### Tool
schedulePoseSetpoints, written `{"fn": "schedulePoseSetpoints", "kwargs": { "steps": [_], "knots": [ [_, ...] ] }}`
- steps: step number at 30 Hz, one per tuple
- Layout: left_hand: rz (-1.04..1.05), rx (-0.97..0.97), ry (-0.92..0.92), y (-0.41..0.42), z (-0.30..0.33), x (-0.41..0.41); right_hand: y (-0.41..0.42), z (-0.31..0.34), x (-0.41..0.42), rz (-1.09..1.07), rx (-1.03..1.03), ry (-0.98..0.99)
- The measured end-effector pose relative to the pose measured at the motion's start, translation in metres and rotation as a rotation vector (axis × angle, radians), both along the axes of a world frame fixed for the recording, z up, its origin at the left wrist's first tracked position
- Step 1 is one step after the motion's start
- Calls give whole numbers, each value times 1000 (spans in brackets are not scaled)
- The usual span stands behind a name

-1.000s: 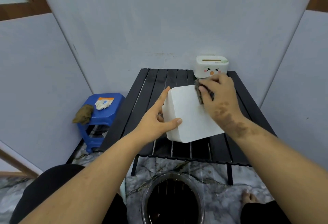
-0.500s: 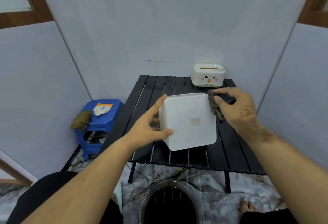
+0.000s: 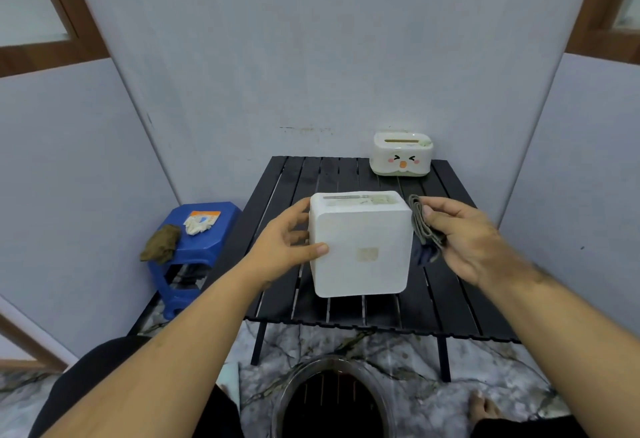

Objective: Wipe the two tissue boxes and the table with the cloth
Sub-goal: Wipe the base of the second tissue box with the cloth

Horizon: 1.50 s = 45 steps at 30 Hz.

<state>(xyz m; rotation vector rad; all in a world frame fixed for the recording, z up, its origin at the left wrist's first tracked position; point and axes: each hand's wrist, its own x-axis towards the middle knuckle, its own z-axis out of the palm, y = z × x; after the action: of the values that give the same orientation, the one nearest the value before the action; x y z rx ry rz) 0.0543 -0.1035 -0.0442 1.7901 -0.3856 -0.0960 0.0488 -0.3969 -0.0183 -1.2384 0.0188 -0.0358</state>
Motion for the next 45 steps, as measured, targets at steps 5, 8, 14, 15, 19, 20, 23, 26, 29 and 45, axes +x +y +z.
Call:
{"fn": "schedulePoseSetpoints", "kwargs": {
  "steps": [5, 8, 14, 15, 19, 20, 23, 26, 29, 45],
  "knots": [
    [9, -49, -25, 3, 12, 1, 3, 1, -8, 8, -33, -130],
    [36, 25, -71, 5, 14, 7, 4, -6, -10, -28, -49, -194],
    [170, 187, -177, 1, 4, 10, 14, -22, -20, -51, -99, -260],
    [186, 203, -192, -1, 0, 10, 14, -25, -21, -64, -140, -269],
    [183, 169, -205, -11, -19, 4, 12, -40, -23, -125, -294, -252],
    [172, 154, -204, -12, -21, 3, 11, -44, -23, -129, -329, -259],
    [131, 160, -225, -8, -24, 2, 9, -53, -26, -132, -379, -280],
    [87, 209, -231, -2, -22, 0, 8, -57, -28, -127, -376, -267],
    [85, 260, -278, -1, -19, -4, 6, -53, -29, -135, -359, -272],
    [86, 258, -301, 1, -14, -8, 25, 44, 35, 111, -1216, -473]
  ]
}}
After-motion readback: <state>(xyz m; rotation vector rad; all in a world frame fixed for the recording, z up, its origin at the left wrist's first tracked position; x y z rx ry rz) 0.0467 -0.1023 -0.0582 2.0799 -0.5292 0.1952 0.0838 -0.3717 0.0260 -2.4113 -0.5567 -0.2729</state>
